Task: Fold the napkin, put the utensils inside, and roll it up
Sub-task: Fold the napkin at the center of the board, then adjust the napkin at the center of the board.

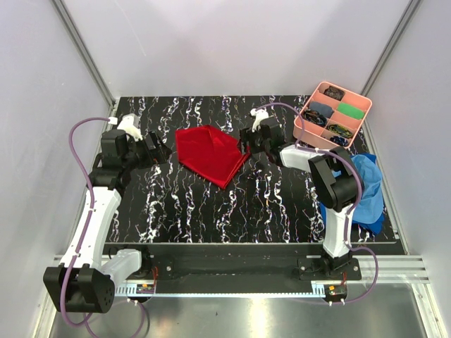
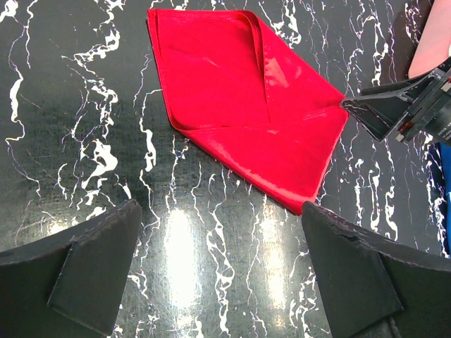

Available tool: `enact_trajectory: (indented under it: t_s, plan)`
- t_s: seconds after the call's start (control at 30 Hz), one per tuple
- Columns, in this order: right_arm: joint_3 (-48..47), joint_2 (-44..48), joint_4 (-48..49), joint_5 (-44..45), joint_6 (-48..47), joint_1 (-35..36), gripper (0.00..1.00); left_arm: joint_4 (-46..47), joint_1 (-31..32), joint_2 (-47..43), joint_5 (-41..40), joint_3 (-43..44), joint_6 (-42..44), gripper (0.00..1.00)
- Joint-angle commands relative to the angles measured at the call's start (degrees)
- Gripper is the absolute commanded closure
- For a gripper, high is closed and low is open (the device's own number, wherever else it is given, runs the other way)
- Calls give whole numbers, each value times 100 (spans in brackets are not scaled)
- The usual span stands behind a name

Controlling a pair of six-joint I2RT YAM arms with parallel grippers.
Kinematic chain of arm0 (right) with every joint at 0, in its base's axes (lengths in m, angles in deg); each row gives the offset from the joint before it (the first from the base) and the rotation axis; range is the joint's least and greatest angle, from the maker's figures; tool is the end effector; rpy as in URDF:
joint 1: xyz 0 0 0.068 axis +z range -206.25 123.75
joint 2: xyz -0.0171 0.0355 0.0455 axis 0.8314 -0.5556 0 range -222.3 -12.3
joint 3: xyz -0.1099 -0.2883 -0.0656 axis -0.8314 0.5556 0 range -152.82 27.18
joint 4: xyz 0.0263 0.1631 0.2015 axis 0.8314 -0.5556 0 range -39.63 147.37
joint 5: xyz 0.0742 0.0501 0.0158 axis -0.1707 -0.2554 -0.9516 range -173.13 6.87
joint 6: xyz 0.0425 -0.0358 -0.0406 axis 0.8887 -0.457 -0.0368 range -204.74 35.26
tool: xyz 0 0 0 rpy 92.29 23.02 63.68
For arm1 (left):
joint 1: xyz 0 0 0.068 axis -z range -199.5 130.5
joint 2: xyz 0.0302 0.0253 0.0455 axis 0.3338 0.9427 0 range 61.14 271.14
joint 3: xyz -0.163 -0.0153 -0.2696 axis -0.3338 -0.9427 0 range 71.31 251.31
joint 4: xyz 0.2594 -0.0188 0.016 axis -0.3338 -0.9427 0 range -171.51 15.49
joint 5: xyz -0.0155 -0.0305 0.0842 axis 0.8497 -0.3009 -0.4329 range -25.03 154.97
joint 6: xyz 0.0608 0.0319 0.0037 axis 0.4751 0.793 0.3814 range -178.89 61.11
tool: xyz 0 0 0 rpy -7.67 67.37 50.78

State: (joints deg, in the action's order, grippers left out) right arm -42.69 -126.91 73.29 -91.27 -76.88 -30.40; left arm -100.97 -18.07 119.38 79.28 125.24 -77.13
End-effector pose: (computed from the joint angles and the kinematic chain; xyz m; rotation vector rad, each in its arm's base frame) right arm 0.4257 0.2150 0.2020 -0.4168 2.0662 0.5043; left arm 0.2153 -0.0191 0.3513 -0.1602 2.1182 -0.4677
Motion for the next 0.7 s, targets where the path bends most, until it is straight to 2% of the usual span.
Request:
enact_trajectory:
  t_s: [0.0, 0.17, 0.27, 0.5, 0.67]
  plan:
    - [-308, 202, -159, -238, -126, -141, 17, 229, 15, -23, 37, 12, 40, 1]
    - [-923, -122, -1002, -714, -188, -387, 14, 229, 24, -40, 29, 21, 48, 1]
    - [-1038, -264, -1161, -1030, -5, -598, 14, 237, 15, -49, 28, 21, 40, 1]
    - [-1423, -747, -1407, -2716, 225, -906, 15, 229, 15, -32, 72, 21, 31, 1]
    - [-1565, -1002, -1566, -2842, 155, -923, 15, 220, 15, -23, 90, 12, 22, 1]
